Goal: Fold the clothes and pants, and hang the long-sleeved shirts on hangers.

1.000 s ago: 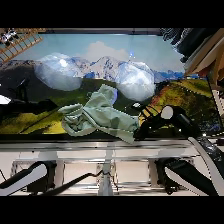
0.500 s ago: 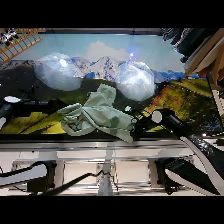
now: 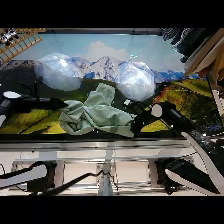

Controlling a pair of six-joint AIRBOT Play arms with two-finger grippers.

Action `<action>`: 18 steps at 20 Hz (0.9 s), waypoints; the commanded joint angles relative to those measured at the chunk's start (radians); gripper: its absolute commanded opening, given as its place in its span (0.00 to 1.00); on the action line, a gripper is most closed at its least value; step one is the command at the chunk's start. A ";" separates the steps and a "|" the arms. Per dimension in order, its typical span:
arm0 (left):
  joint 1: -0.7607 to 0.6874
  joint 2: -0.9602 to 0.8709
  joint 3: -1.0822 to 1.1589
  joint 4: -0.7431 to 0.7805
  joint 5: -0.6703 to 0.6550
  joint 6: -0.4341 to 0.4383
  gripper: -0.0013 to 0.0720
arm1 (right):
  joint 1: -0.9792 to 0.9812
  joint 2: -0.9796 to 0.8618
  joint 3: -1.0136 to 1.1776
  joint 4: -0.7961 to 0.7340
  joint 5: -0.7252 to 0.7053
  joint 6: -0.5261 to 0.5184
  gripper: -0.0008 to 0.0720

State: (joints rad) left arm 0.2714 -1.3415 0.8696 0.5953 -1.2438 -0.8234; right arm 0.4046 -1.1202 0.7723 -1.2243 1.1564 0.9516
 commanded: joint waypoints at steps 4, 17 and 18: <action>0.092 0.197 0.281 -0.005 -0.092 -0.029 0.03 | 0.000 0.007 0.252 -0.043 0.171 0.094 0.55; 0.098 0.227 0.294 -0.002 -0.138 -0.052 0.03 | 0.147 -0.243 0.128 0.251 0.074 -0.206 0.49; 0.098 0.227 0.294 -0.002 -0.138 -0.052 0.03 | 0.147 -0.255 0.133 0.249 0.055 -0.206 0.49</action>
State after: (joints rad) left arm 0.3687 -1.1152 1.1625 0.5938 -1.3708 -0.8757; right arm 0.5190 -1.3243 0.8993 -0.9932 1.2816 0.7727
